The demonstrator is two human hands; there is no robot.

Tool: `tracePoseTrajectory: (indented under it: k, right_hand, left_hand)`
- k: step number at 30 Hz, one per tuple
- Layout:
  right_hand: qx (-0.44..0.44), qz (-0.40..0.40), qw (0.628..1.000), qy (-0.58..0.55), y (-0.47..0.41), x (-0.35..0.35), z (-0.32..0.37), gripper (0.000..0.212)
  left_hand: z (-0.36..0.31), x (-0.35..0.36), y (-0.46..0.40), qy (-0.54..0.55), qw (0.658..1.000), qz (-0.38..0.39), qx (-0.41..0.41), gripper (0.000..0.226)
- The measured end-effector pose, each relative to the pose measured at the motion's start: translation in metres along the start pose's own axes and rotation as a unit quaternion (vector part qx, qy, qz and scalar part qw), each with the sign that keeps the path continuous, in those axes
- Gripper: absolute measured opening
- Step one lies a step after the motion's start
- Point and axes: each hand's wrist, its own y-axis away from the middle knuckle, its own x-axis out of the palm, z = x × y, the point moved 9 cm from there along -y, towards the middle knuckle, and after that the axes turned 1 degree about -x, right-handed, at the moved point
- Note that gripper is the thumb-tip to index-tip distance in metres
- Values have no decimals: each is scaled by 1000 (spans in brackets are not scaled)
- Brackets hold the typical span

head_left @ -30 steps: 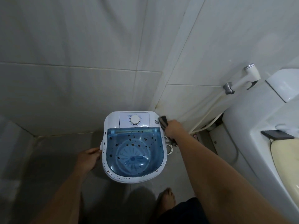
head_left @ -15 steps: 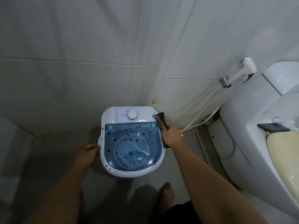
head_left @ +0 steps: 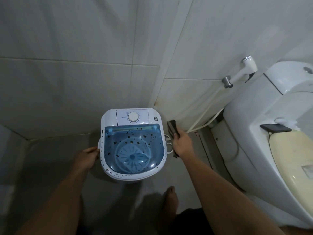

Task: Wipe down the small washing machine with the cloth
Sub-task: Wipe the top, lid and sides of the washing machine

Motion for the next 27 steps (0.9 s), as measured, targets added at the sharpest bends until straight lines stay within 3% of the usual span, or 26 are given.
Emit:
tracePoseTrajectory:
  k: [2,5,8,12,17,23,27]
  right_hand:
    - [-46,39,998,-2,0,22,18,48]
    - [-22,58,998,17,8,52,7,51]
    - [8,31,999,-2,36,53,-11,54]
    - [-15,11,999,-40,85,47,-32,54]
    - [97,-74,973,-193,72,22,-44,46]
    - [37,-7,996,-76,77,48,-28,56]
    - [70,-45,993,-84,123,57,-37,58]
  left_hand:
    - [0,1,1,1,1000,0,0,26]
    - [-3,1,2,-10,1000,-4,7,22]
    - [-3,0,1,-13,1000,-14,9,29]
    - [0,-1,2,-9,1000,-9,1,30]
    - [-1,-1,5,-27,1000,0,3,33]
    - [11,-8,-14,-60,998,5,10,35]
    - [-4,-4,6,-65,998,-2,21,35]
